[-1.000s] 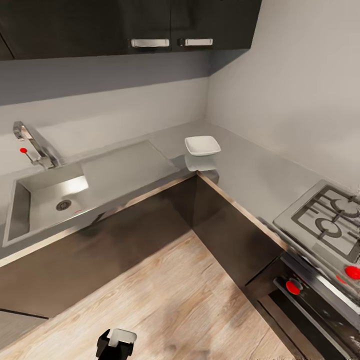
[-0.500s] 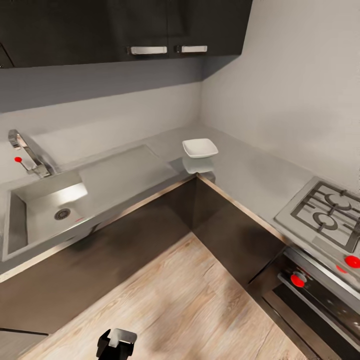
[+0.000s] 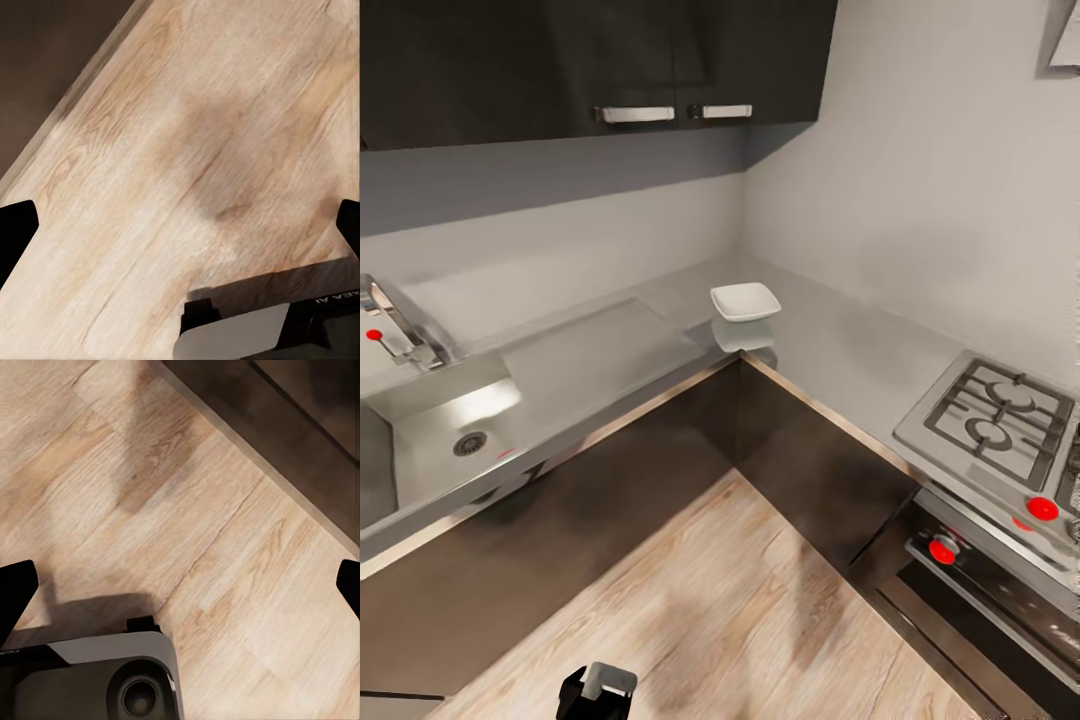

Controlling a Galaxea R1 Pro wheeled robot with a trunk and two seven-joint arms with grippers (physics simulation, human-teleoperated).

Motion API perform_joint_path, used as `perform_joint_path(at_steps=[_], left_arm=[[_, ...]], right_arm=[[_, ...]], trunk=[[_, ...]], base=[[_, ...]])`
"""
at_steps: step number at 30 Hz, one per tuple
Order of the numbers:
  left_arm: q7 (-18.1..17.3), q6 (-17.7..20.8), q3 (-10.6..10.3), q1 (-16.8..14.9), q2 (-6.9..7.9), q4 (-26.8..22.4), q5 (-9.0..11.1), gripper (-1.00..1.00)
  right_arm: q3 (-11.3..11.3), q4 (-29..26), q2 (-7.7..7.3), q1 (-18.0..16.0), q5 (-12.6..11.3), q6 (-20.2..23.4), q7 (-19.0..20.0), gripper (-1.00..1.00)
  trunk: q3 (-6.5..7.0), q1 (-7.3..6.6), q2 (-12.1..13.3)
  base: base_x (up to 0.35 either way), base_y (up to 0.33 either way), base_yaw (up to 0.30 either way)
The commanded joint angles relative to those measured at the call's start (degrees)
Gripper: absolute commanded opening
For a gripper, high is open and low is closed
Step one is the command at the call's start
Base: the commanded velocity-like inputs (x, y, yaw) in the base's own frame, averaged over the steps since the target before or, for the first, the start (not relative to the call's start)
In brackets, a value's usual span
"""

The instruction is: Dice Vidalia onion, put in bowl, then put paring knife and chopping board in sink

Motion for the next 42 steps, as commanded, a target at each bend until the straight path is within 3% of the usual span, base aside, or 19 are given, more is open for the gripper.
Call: perform_joint_path(at_steps=[1,8,10,13,17,20,21,22,24,25,27,28,30,32,35,38,40,42], left_arm=[[0.44,-0.25,0.27,-0.1,0.02,0.24,-0.62,1.0],[0.35,1.19,0.28,-0.11,-0.23,0.05,-0.7,1.0],[0.4,2.51,0.44,-0.11,-0.38,-0.05,-0.7,1.0],[0.47,7.62,0.67,-0.1,-1.49,-0.56,-0.78,1.0],[0.45,19.08,0.75,-0.1,-3.79,-7.29,-0.83,1.0],[0.07,32.98,0.47,-0.1,-6.33,-20.7,-0.8,1.0],[-0.17,35.13,0.41,-0.1,-6.62,-22.83,-0.8,1.0],[-1.92,41.22,0.25,-0.1,-7.24,-29.25,-0.8,1.0],[-7.89,48.61,-0.43,-0.1,-7.64,-38.68,-0.8,1.0],[-9.66,50.26,-0.74,-0.1,-7.69,-40.89,-0.8,1.0],[-15.15,55.24,-2.6,-0.1,-7.78,-47.37,-0.8,1.0],[-21.63,63.39,-8.85,-0.1,-7.76,-56.79,-0.8,1.0],[-23.66,69.0,-14.68,-0.1,-7.73,-63.06,-0.84,1.0],[-24.35,72.35,-17.96,-0.1,-7.75,-67.22,-0.88,1.0],[-24.94,76.5,-21.01,-0.1,-7.82,-74.66,-0.86,1.0],[-25.14,78.24,-22.73,-0.1,-7.86,-78.71,-0.82,1.0],[-25.21,80.1,-26.08,-0.1,-7.9,-81.46,-0.89,1.0],[-25.24,82.2,-27.81,-0.1,-7.95,-84.83,-0.89,1.0]], right_arm=[[-0.1,0.03,0.03,-0.03,0.13,-0.16,-0.14,1.0],[-0.1,0.03,0.03,-0.03,0.13,-0.16,-0.14,1.0],[-0.1,0.05,0.03,-0.03,0.13,-0.16,-0.14,1.0],[-0.1,0.08,0.03,-0.03,0.13,-0.16,-0.14,1.0],[-0.1,0.11,0.03,-0.03,0.13,-0.16,-0.14,1.0],[-0.1,0.18,0.03,-0.03,0.13,-0.16,-0.14,1.0],[-0.1,0.22,0.03,-0.03,0.13,-0.16,-0.14,1.0],[-0.1,0.43,0.03,-0.03,0.13,-0.16,-0.14,1.0],[-0.04,0.7,0.03,-0.03,0.13,-0.16,-0.14,1.0],[-0.04,0.74,0.03,-0.03,0.13,-0.16,-0.14,1.0],[-0.02,0.85,0.03,-0.03,0.13,-0.16,-0.14,1.0],[-0.01,0.95,0.06,-0.03,0.13,-0.16,-0.14,1.0],[0.02,0.98,0.1,-0.03,0.13,-0.16,-0.14,1.0],[0.02,0.98,0.11,-0.03,0.13,-0.16,-0.13,1.0],[0.06,0.99,0.12,-0.03,0.13,-0.15,-0.13,1.0],[0.07,0.99,0.16,-0.03,0.13,-0.13,-0.12,1.0],[0.08,0.99,0.19,-0.03,0.13,-0.09,-0.11,1.0],[0.08,0.99,0.2,-0.03,0.13,-0.09,-0.12,1.0]], trunk=[[-0.01,0.03,-0.1],[0.39,0.03,-0.1],[0.42,0.03,-0.1],[0.43,0.03,-0.1],[0.44,0.03,-0.1],[0.44,0.03,-0.1],[0.44,0.03,-0.1],[0.44,0.03,-0.1],[0.44,0.03,-0.1],[0.44,0.03,-0.1],[0.44,0.03,-0.1],[0.44,0.03,-0.1],[0.44,0.03,-0.1],[0.44,0.03,-0.1],[0.44,0.03,-0.1],[0.44,0.03,-0.1],[0.44,0.03,-0.1],[0.44,0.03,-0.1]], base=[[0.0,0.001,-0.124],[0.0,0.0,-0.087],[0.0,0.0,-0.017],[0.0,0.0,-0.007],[0.0,0.0,-0.002],[0.0,0.0,0.0],[0.0,0.0,0.0],[0.0,0.0,0.0],[0.0,0.0,0.0],[0.0,0.0,0.0],[0.0,0.0,0.0],[0.0,0.0,0.0],[0.0,0.0,0.0],[0.0,0.0,0.0],[0.0,0.0,0.0],[0.0,0.0,0.0],[0.0,0.0,0.0],[0.0,0.0,0.0]])
